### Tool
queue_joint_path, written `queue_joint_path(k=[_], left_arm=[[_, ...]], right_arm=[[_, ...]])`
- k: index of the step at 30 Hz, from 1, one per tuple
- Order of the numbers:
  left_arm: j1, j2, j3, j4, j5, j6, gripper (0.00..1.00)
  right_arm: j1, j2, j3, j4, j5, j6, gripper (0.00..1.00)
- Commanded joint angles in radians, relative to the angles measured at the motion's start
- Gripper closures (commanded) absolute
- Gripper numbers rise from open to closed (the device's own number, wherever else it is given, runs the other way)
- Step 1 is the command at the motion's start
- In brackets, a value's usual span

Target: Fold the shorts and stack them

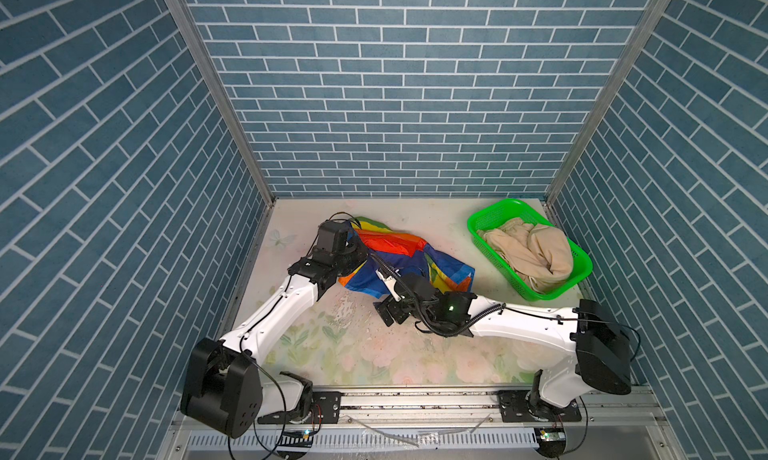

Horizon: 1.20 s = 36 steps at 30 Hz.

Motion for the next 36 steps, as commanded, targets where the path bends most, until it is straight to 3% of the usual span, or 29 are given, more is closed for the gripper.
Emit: queue_joint_path(k=[1, 4, 6, 7, 8, 10, 14, 17, 18, 21, 22, 23, 29, 33, 36], left_arm=[[-0.01, -0.074, -0.049, 0.047, 0.032, -0.152, 1.0], [-0.019, -0.117, -0.069, 0.058, 0.029, -0.214, 1.0], [-0.025, -0.136, -0.067, 0.043, 0.026, -0.235, 1.0], [-0.027, -0.144, -0.071, 0.047, 0.027, -0.246, 1.0], [-0.029, -0.156, -0.073, 0.054, 0.028, -0.254, 0.98], [-0.029, -0.177, -0.071, 0.05, 0.027, -0.256, 0.94], [-0.029, -0.229, -0.045, -0.009, -0.007, -0.226, 0.92], [-0.03, -0.26, -0.01, -0.059, -0.058, -0.193, 0.99], [-0.03, -0.264, 0.006, -0.07, -0.072, -0.183, 1.0], [-0.028, -0.255, 0.059, -0.074, -0.088, -0.173, 1.0], [-0.028, -0.244, 0.079, -0.069, -0.085, -0.173, 1.0], [-0.028, -0.231, 0.103, -0.071, -0.08, -0.173, 1.0], [-0.03, -0.184, 0.165, -0.03, -0.024, -0.232, 1.0], [-0.037, -0.21, 0.166, -0.061, -0.023, -0.247, 1.0], [-0.043, -0.248, 0.155, -0.083, -0.021, -0.258, 1.0]], right_arm=[[0.0, 0.018, 0.086, 0.138, 0.033, -0.034, 0.01], [-0.002, 0.047, 0.1, 0.206, 0.077, -0.049, 0.02], [-0.007, 0.063, 0.11, 0.246, 0.118, -0.063, 0.11], [-0.016, 0.068, 0.125, 0.247, 0.112, -0.064, 0.28], [-0.03, 0.067, 0.142, 0.232, 0.09, -0.055, 0.61], [-0.057, 0.052, 0.165, 0.207, 0.059, -0.042, 1.0], [-0.109, -0.025, 0.184, 0.151, 0.046, -0.043, 1.0], [-0.12, -0.098, 0.188, 0.101, 0.019, -0.087, 1.0], [-0.114, -0.115, 0.19, 0.079, 0.006, -0.109, 0.99], [-0.051, -0.161, 0.164, 0.029, 0.009, -0.197, 0.36], [-0.021, -0.175, 0.142, 0.026, 0.025, -0.226, 0.23], [0.007, -0.185, 0.122, 0.027, 0.04, -0.261, 0.17], [0.125, -0.118, 0.075, 0.111, 0.099, -0.463, 0.07], [0.124, -0.011, 0.099, 0.283, 0.173, -0.568, 0.01], [0.09, 0.083, 0.181, 0.311, 0.21, -0.581, 0.01]])
